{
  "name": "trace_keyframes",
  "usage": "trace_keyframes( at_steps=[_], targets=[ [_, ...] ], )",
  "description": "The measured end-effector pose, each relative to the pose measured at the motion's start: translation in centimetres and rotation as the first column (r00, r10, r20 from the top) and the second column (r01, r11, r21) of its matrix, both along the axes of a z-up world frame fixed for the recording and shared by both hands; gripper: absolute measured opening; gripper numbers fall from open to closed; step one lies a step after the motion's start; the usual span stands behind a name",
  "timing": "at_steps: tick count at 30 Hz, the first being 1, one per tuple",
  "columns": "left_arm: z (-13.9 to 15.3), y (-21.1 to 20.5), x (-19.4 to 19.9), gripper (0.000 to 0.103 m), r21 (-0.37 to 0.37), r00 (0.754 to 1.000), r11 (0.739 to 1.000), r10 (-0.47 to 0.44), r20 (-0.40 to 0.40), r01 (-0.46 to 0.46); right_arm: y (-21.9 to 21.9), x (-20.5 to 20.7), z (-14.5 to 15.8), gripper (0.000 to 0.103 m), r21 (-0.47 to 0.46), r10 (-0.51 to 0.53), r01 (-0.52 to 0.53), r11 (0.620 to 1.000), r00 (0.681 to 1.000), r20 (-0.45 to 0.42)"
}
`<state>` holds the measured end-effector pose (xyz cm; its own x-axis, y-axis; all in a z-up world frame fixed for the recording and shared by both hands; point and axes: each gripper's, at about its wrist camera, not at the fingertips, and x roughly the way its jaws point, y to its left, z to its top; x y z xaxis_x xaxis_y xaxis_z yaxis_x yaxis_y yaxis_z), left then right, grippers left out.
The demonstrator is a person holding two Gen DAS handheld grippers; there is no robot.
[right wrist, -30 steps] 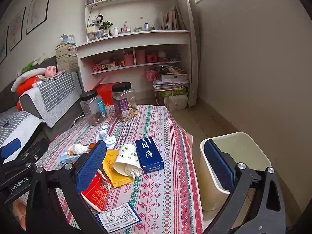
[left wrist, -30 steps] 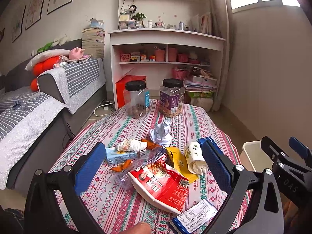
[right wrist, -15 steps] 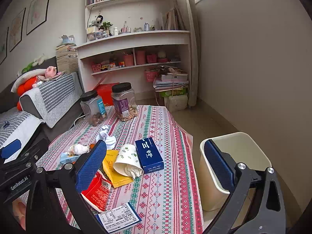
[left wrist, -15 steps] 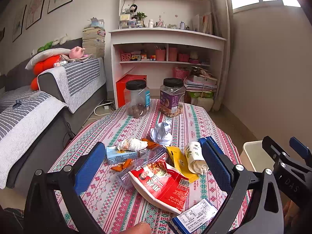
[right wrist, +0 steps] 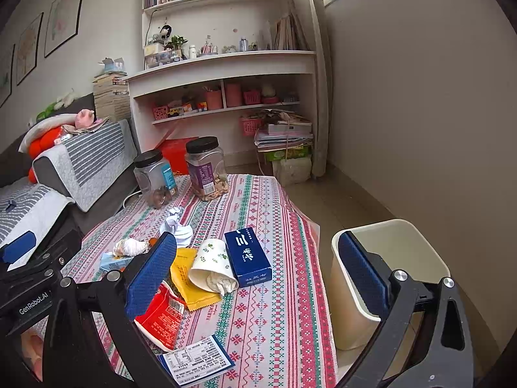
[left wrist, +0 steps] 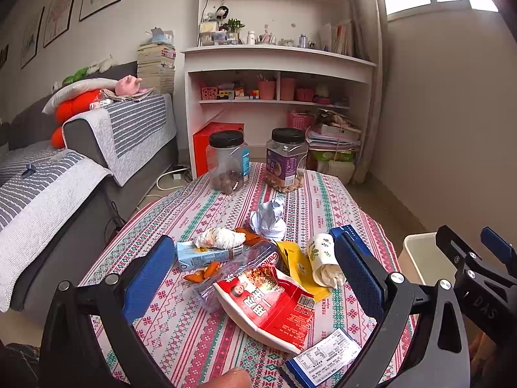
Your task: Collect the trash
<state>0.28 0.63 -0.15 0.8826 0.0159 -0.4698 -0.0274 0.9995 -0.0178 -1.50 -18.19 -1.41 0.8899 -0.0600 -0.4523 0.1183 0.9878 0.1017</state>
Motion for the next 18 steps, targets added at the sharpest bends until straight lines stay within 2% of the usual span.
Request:
trace_keyframes(
  at_steps=[18],
  targets=[
    [-0.21,0.1,-0.05,0.096,0.002,1.0,1.0,-0.001,-0.003,0.001,0.15,-0.02,-0.02,0.096,-0.002,0.0,0.0,1.0,1.0,-0.001]
  ],
)
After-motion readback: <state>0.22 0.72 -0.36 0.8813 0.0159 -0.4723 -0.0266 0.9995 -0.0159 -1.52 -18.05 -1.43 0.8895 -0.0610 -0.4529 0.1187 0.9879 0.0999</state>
